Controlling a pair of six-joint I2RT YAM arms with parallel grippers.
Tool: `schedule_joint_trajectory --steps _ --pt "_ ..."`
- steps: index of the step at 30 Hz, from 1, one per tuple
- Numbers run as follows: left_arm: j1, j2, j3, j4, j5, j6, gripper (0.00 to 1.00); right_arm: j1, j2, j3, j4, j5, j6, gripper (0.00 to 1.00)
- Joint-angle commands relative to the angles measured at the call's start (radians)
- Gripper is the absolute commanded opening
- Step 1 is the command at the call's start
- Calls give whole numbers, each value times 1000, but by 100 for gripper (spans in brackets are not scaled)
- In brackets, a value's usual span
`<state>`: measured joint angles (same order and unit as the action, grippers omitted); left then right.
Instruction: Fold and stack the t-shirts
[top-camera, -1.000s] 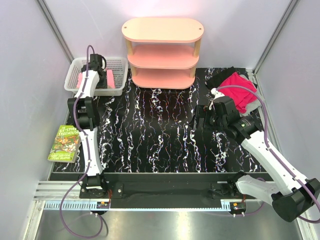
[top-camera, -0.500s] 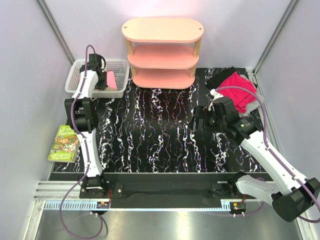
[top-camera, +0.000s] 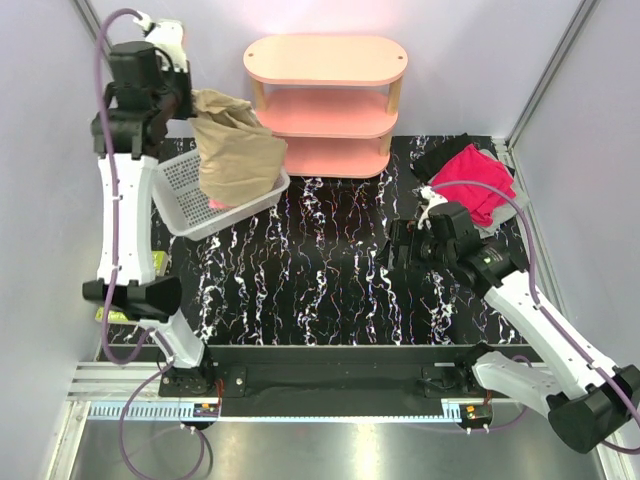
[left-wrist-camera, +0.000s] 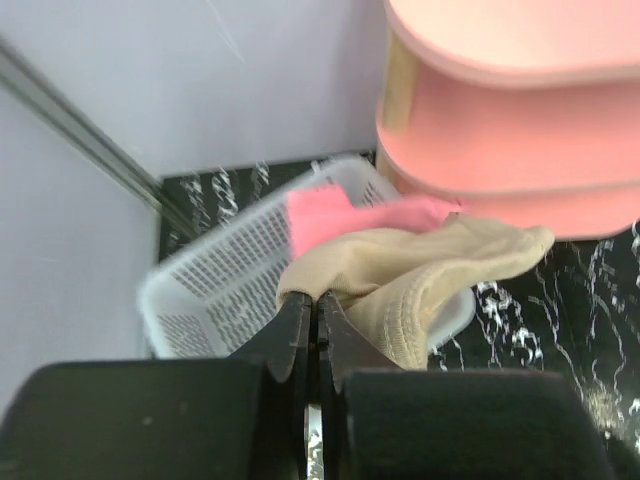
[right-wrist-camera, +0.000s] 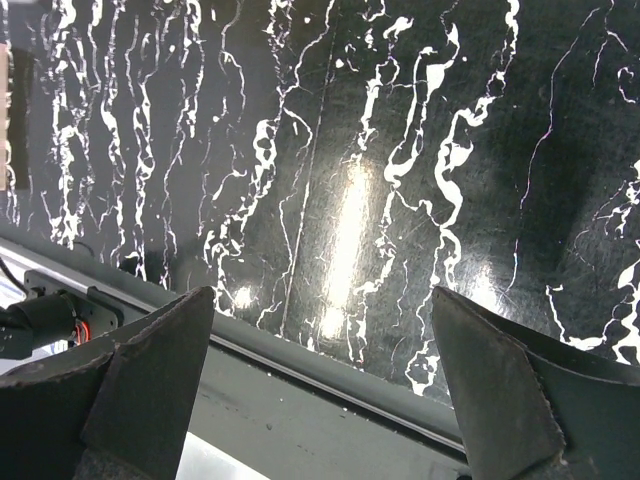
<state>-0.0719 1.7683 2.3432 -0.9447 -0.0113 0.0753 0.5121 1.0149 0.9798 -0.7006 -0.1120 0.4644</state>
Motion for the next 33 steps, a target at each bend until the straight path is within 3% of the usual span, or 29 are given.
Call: schedule_joint_trajectory --steps 1,8,12,16,19,24,29,33 --pt "12 -12 -40 -5 -76 24 0 -1 -64 -9 30 -23 -9 97" --pt "20 11 -176 44 -111 14 0 -1 -108 -13 -2 -2 -17 96" --pt "40 26 -160 66 -147 -6 0 -1 -116 -27 -4 0 -13 97" --pt "47 10 -125 60 -83 -3 0 -1 -110 -32 -2 -5 -13 97" --pt "-2 -45 -111 43 -47 36 0 -3 -99 -27 -4 8 -24 97" --pt "-186 -217 -122 17 5 141 0 -3 -76 -3 -4 12 -36 96" --pt "-325 -320 -131 -19 126 127 0 -1 -67 -1 7 -3 -29 96" --pt "-376 -325 -162 -57 210 97 0 -1 -73 -10 13 -9 -12 95"
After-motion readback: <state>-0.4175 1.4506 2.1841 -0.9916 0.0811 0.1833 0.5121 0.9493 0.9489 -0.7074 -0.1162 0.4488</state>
